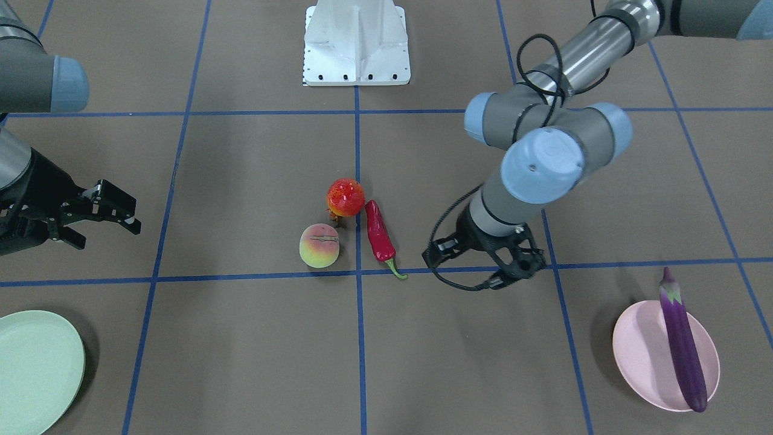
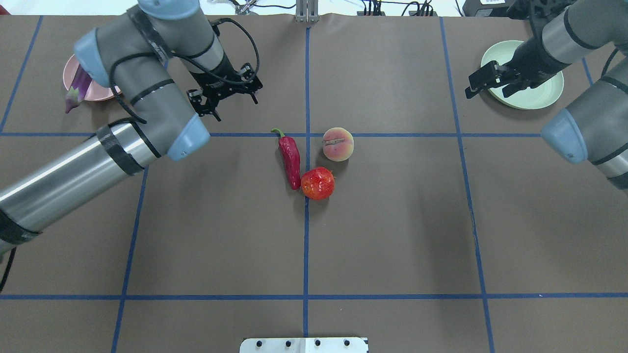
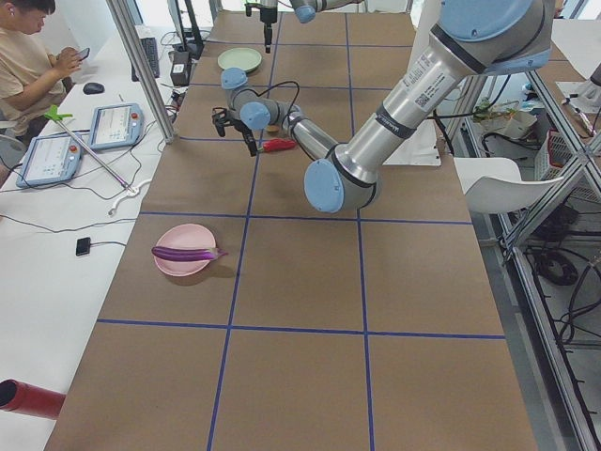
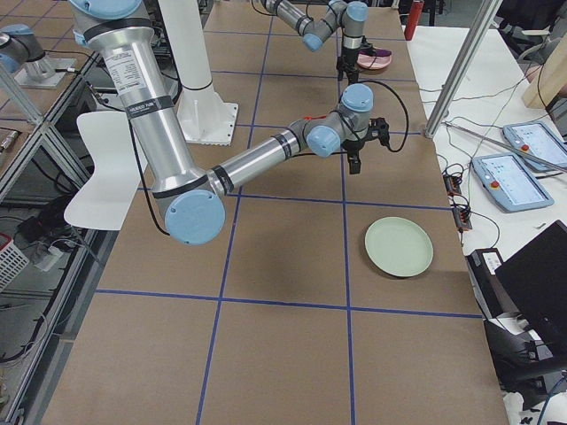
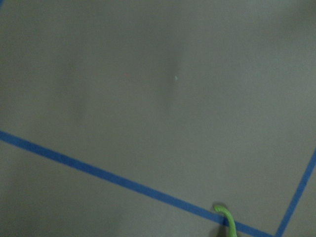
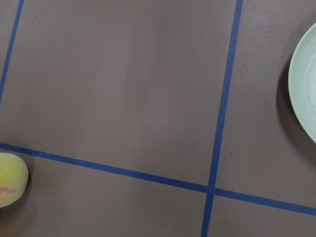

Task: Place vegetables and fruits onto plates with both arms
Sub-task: 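Release the eggplant on the pink plate and lift the left gripper, then grasp the red chili pepper with the left gripper and lift it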

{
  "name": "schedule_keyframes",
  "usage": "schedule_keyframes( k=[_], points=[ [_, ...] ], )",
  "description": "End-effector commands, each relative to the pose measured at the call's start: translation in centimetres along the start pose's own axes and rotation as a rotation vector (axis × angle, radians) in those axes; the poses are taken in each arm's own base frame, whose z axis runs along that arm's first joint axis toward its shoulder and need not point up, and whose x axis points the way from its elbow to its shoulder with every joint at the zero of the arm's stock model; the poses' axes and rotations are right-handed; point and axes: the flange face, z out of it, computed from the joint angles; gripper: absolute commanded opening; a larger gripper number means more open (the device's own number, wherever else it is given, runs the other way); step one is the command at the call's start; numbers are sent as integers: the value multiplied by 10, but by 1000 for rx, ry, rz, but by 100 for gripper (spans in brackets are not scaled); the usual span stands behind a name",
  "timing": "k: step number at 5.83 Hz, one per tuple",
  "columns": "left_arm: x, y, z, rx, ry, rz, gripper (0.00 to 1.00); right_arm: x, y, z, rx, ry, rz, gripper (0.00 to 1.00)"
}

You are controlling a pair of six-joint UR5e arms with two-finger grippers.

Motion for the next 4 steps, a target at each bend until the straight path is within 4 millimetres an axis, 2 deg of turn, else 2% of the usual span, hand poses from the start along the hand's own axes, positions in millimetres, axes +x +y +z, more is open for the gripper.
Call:
schedule_keyframes(
  k=[1,2,3,4],
  points=[
    [43,86,44,2,-57,22,98,-17,3,7,0,-2,-5,100],
    [76,89,48,-2,-71,17,98,-19,3,8,-3,-2,-7,100],
    [86,84,58,-2,-95,9,97,-18,3,9,-3,-1,-6,100],
    [80,78,66,8,-113,6,95,-19,3,8,-3,-2,-7,100]
  ],
)
